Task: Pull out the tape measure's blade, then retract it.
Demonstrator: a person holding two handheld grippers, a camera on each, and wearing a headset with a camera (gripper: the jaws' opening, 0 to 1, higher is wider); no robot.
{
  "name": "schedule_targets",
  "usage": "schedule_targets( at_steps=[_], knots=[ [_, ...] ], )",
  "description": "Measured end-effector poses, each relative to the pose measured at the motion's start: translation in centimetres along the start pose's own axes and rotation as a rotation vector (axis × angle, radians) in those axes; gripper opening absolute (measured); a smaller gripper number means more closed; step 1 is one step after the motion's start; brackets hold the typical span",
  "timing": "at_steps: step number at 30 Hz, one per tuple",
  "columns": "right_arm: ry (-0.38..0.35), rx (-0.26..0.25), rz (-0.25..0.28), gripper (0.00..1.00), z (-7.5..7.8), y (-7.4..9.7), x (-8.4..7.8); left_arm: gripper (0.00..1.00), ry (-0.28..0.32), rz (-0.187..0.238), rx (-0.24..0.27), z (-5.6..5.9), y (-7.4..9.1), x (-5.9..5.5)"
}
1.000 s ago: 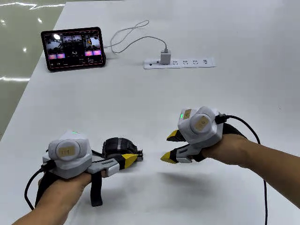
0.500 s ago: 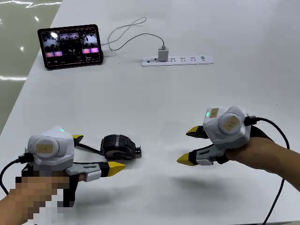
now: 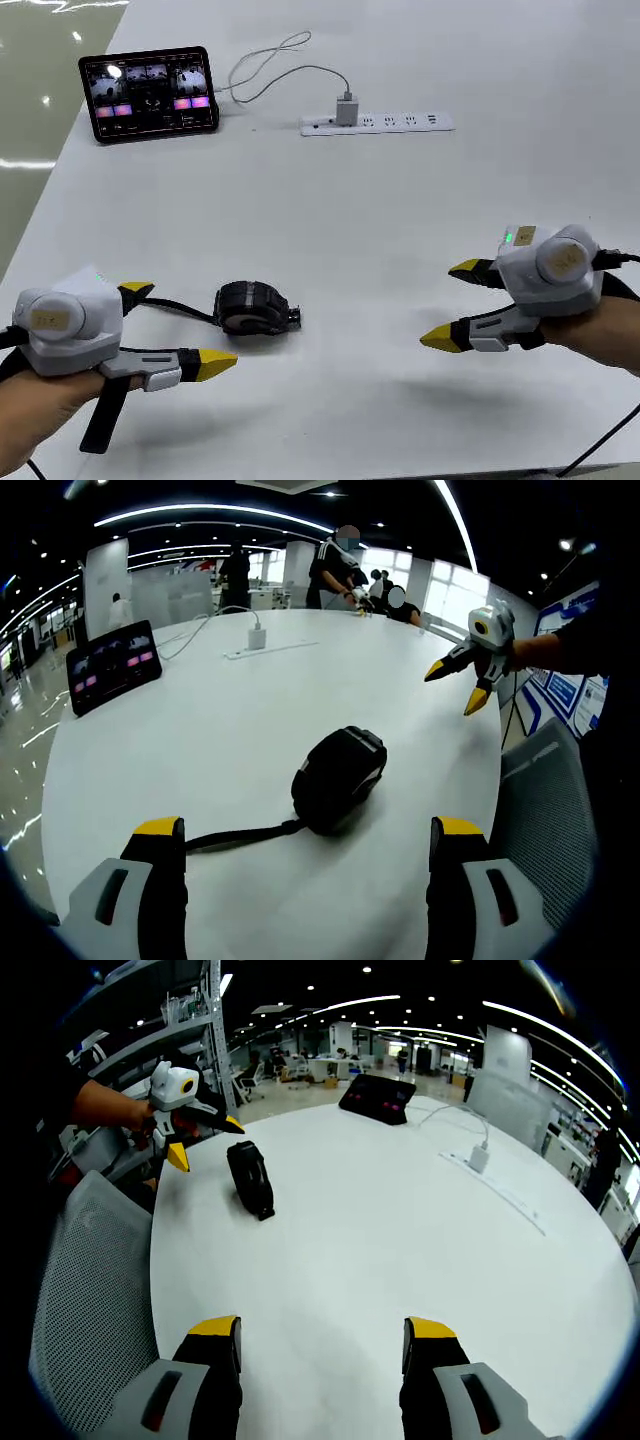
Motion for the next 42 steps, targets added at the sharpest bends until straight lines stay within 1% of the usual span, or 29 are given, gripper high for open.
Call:
schedule_targets(
  at_steps=[1, 2, 4, 7, 8, 10, 12, 14, 17, 19, 22, 23, 24, 25, 27, 29, 33, 35, 36, 42],
  knots=[
    [-0.003, -0.007, 0.001, 0.64, 0.2, 0.4, -0.3, 0.99, -0.001, 0.004, -0.003, 0.0, 0.3, -0.1],
    [-0.004, -0.009, 0.003, 0.65, 0.3, 0.7, -0.6, 0.99, -0.005, -0.006, -0.006, 0.0, 0.4, -0.3],
    [-0.010, -0.011, 0.012, 0.67, 0.4, 1.4, -1.0, 0.99, -0.040, -0.049, -0.005, -0.1, 0.8, -1.0],
    [-0.020, -0.018, 0.011, 0.69, 0.8, 2.1, -1.9, 0.99, -0.037, -0.038, -0.005, -0.2, 1.3, -1.2],
    [-0.025, -0.027, 0.006, 0.71, 0.9, 2.4, -2.3, 0.99, -0.041, -0.034, 0.010, -0.3, 1.6, -1.2],
    [-0.029, -0.035, 0.002, 0.74, 1.2, 2.7, -2.8, 0.99, -0.028, -0.029, 0.001, -0.5, 1.8, -1.2],
    [-0.032, -0.045, 0.007, 0.77, 1.4, 3.4, -3.3, 0.99, -0.029, -0.037, 0.002, -0.7, 2.0, -1.2],
    [-0.042, -0.048, 0.018, 0.79, 1.6, 3.9, -3.7, 0.99, -0.035, -0.032, 0.009, -0.8, 2.3, -1.1],
    [-0.054, -0.047, 0.029, 0.83, 1.8, 4.5, -4.4, 0.99, -0.040, -0.033, 0.005, -1.0, 2.4, -1.1],
    [-0.055, -0.056, 0.030, 0.85, 2.0, 4.9, -4.8, 0.99, -0.043, -0.033, 0.001, -1.0, 2.5, -1.2],
    [-0.068, -0.058, 0.035, 0.91, 2.3, 5.3, -5.3, 0.99, -0.051, -0.041, 0.008, -1.2, 2.7, -1.4],
    [-0.070, -0.061, 0.037, 0.93, 2.3, 5.4, -5.4, 0.99, -0.067, -0.051, 0.020, -1.3, 2.8, -1.5],
    [-0.067, -0.075, 0.037, 0.96, 2.5, 5.6, -5.6, 0.99, -0.068, -0.048, 0.017, -1.3, 2.8, -1.6],
    [-0.067, -0.078, 0.036, 0.99, 2.6, 5.7, -5.7, 0.99, -0.063, -0.047, 0.011, -1.3, 2.9, -1.6],
    [-0.080, -0.073, 0.032, 0.99, 2.9, 6.0, -5.9, 0.99, -0.060, -0.051, 0.008, -1.3, 2.9, -1.6],
    [-0.080, -0.080, 0.035, 0.99, 3.2, 6.3, -6.1, 0.99, -0.063, -0.052, 0.010, -1.3, 3.0, -1.5],
    [-0.070, -0.086, 0.049, 0.99, 3.3, 7.1, -6.4, 0.99, -0.065, -0.051, 0.018, -1.4, 3.2, -1.4],
    [-0.056, -0.088, 0.055, 0.99, 3.4, 7.2, -6.5, 0.99, -0.055, -0.049, 0.015, -1.3, 3.3, -1.5],
    [-0.050, -0.094, 0.055, 0.99, 3.3, 7.4, -6.5, 0.99, -0.059, -0.057, 0.015, -1.3, 3.3, -1.6],
    [-0.060, -0.097, 0.053, 0.99, 3.3, 7.8, -6.8, 0.99, -0.055, -0.061, 0.016, -1.2, 3.3, -1.8]
  ],
)
Point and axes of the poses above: the centre of the closed fingertips' face, and the gripper's own axes: y roughly backward along the fingers, z roughly to its right, x roughly out of its top, the point moved 10 cm from there along y, roughly backward along the fingers, and after that the axes turned 15 degrees about -y, right-handed, at the moved point
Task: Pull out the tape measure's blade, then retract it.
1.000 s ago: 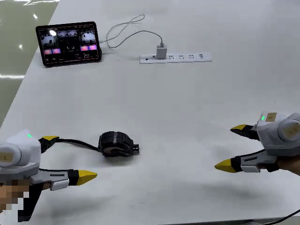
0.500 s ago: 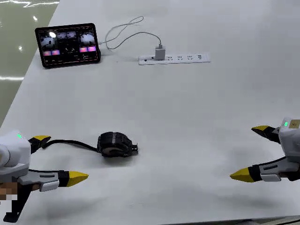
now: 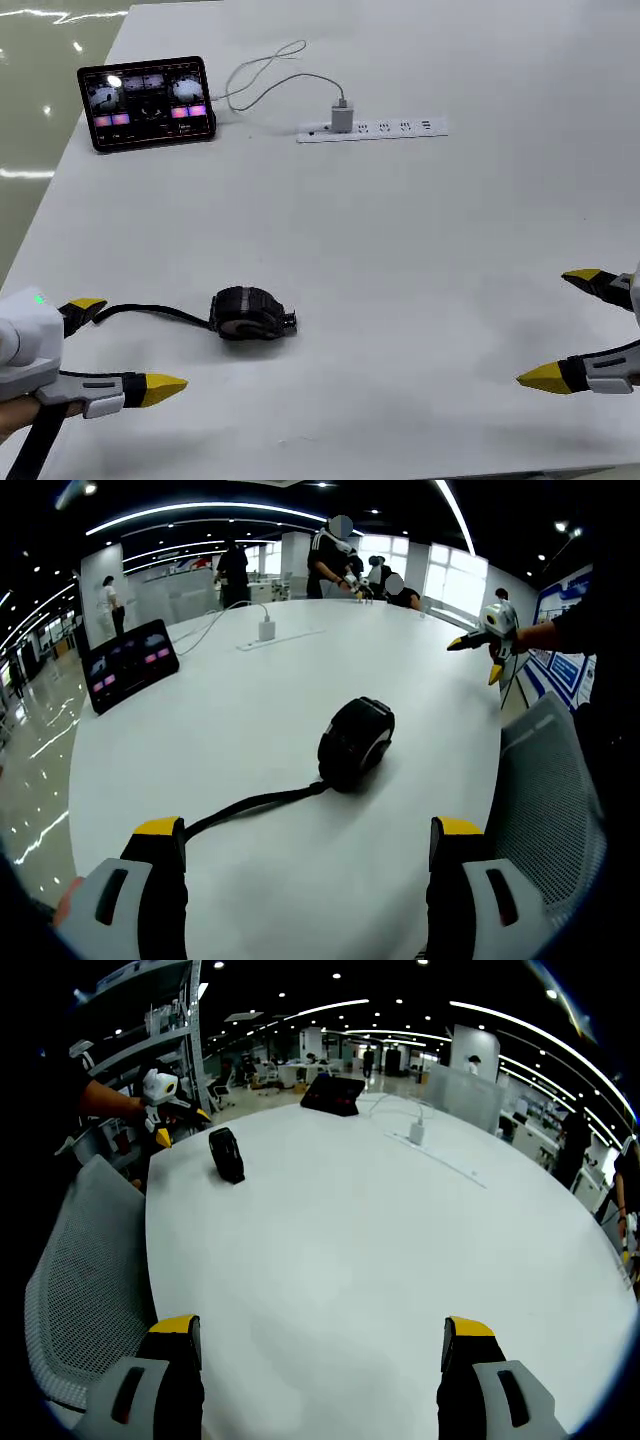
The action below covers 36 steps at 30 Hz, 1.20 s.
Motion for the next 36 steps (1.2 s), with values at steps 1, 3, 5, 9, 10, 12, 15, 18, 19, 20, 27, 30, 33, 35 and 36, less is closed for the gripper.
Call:
schedule_targets(
  at_steps=[1, 3, 5, 9, 10, 12, 15, 18, 19, 20, 27, 30, 33, 35, 36],
  knots=[
    [-0.002, 0.002, -0.002, 0.99, -0.02, 0.03, -0.08, 0.99, 0.003, -0.005, -0.002, 0.01, -0.01, -0.08],
    [-0.003, 0.002, -0.005, 0.99, 0.02, 0.03, -0.20, 0.99, 0.007, -0.009, -0.004, 0.02, -0.02, -0.13],
    [-0.010, 0.004, -0.008, 0.99, -0.05, 0.03, -0.27, 0.99, 0.004, -0.008, -0.001, -0.02, -0.03, -0.10],
    [-0.009, 0.009, -0.012, 0.99, -0.06, -0.06, -0.48, 0.99, -0.003, -0.007, 0.005, -0.15, -0.07, 0.05],
    [-0.011, 0.009, -0.011, 0.99, -0.05, -0.07, -0.46, 0.99, -0.003, -0.007, 0.003, -0.16, -0.08, 0.06],
    [-0.019, 0.010, -0.014, 0.99, -0.05, -0.11, -0.52, 0.99, 0.003, -0.007, -0.005, -0.17, -0.13, 0.09],
    [-0.023, 0.010, -0.018, 0.99, 0.02, -0.20, -0.61, 0.99, 0.002, -0.009, -0.015, -0.16, -0.24, 0.16],
    [-0.023, 0.006, -0.016, 0.99, 0.05, -0.16, -0.59, 0.99, 0.004, -0.007, -0.021, -0.19, -0.30, 0.23],
    [-0.029, 0.006, -0.015, 0.99, 0.08, -0.16, -0.60, 0.99, 0.004, -0.008, -0.024, -0.19, -0.33, 0.23],
    [-0.031, 0.006, -0.017, 0.99, 0.10, -0.16, -0.62, 0.99, 0.006, -0.012, -0.029, -0.19, -0.36, 0.20],
    [-0.027, 0.009, -0.018, 0.99, -0.04, -0.16, -0.48, 0.99, 0.018, -0.009, -0.042, -0.11, -0.50, 0.21],
    [-0.031, 0.008, -0.020, 0.99, -0.05, -0.18, -0.54, 0.99, 0.023, -0.005, -0.048, -0.10, -0.45, 0.25],
    [-0.029, 0.009, -0.022, 0.99, -0.17, -0.19, -0.61, 0.99, 0.027, -0.009, -0.057, -0.09, -0.38, 0.19],
    [-0.031, 0.009, -0.019, 0.99, -0.22, -0.21, -0.65, 0.99, 0.019, -0.010, -0.053, -0.20, -0.34, 0.11],
    [-0.033, 0.008, -0.019, 0.99, -0.23, -0.22, -0.68, 0.99, 0.033, -0.017, -0.067, -0.21, -0.29, 0.02]
  ],
)
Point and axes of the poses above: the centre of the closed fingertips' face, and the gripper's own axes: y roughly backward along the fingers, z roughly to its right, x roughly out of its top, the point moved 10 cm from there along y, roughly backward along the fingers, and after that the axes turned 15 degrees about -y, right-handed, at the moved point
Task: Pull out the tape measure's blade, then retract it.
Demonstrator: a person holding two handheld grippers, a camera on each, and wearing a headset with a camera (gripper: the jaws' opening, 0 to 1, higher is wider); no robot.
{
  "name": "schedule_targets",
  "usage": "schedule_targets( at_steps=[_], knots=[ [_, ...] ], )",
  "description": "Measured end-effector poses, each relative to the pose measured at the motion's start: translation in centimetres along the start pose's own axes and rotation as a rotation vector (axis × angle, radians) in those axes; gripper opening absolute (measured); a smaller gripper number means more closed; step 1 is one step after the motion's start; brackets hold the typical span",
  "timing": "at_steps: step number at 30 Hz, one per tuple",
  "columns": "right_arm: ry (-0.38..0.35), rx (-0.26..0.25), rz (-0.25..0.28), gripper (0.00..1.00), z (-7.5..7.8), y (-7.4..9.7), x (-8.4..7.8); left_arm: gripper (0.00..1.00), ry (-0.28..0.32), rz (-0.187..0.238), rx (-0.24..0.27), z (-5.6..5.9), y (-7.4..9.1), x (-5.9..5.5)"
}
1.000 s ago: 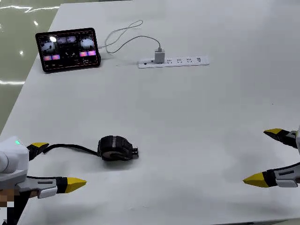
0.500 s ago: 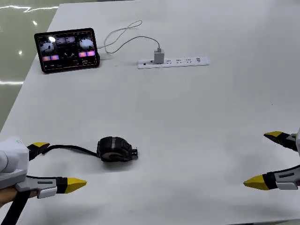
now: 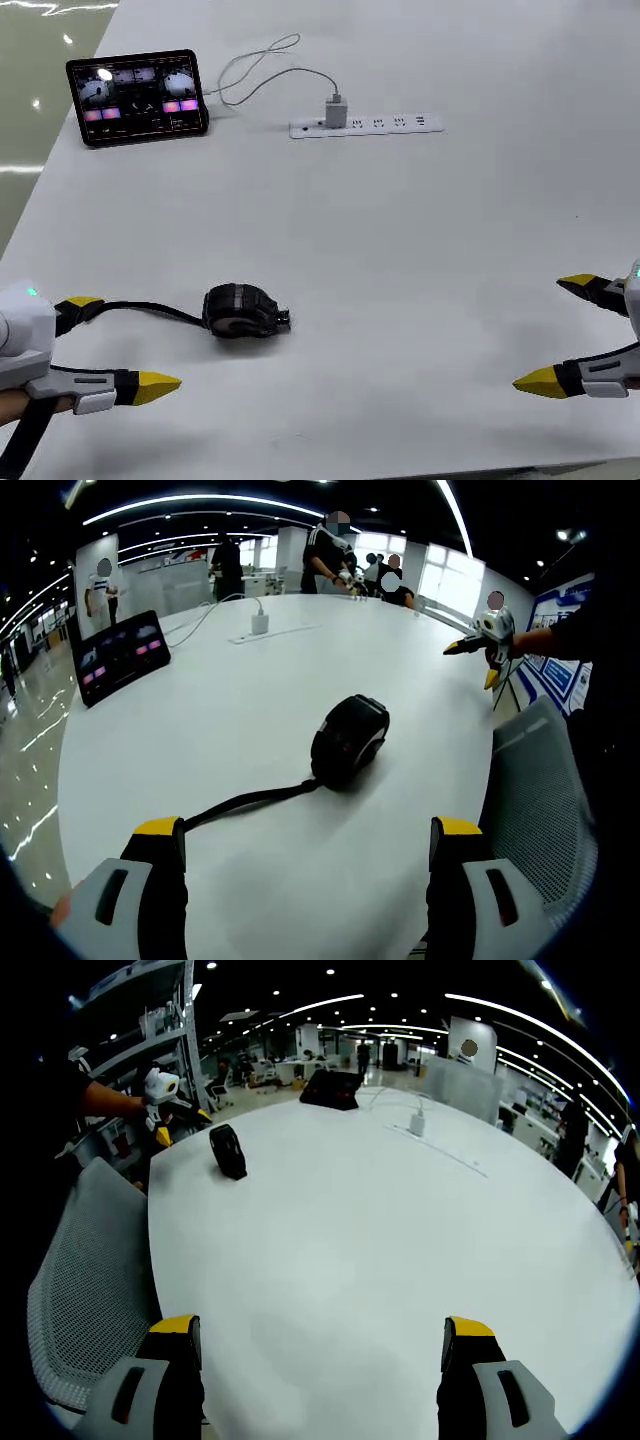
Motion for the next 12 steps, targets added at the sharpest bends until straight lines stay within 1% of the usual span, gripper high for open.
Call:
schedule_targets(
  at_steps=[2, 3, 5, 12],
  knots=[
    [0.000, 0.001, -0.001, 0.99, -0.02, -0.03, -0.05, 0.99, -0.020, 0.005, 0.018, -0.16, 0.02, 0.03],
    [0.000, 0.002, 0.000, 0.99, -0.06, -0.03, -0.05, 0.99, -0.009, 0.001, 0.009, -0.08, 0.05, -0.01],
    [0.001, 0.003, 0.001, 0.99, -0.08, -0.02, -0.01, 0.99, -0.014, 0.005, 0.016, -0.15, 0.09, 0.02],
    [0.003, -0.001, 0.004, 0.99, -0.01, 0.11, 0.30, 0.99, -0.010, 0.004, 0.013, -0.07, 0.20, 0.08]
  ],
)
Point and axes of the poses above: the centre of the closed fingertips' face, and the gripper's own axes: y roughly backward along the fingers, z roughly to its right, x roughly out of its top, the point moved 10 cm from there along y, roughly backward along the fingers, and after that the axes turned 15 degrees about -y, right-handed, at the moved point
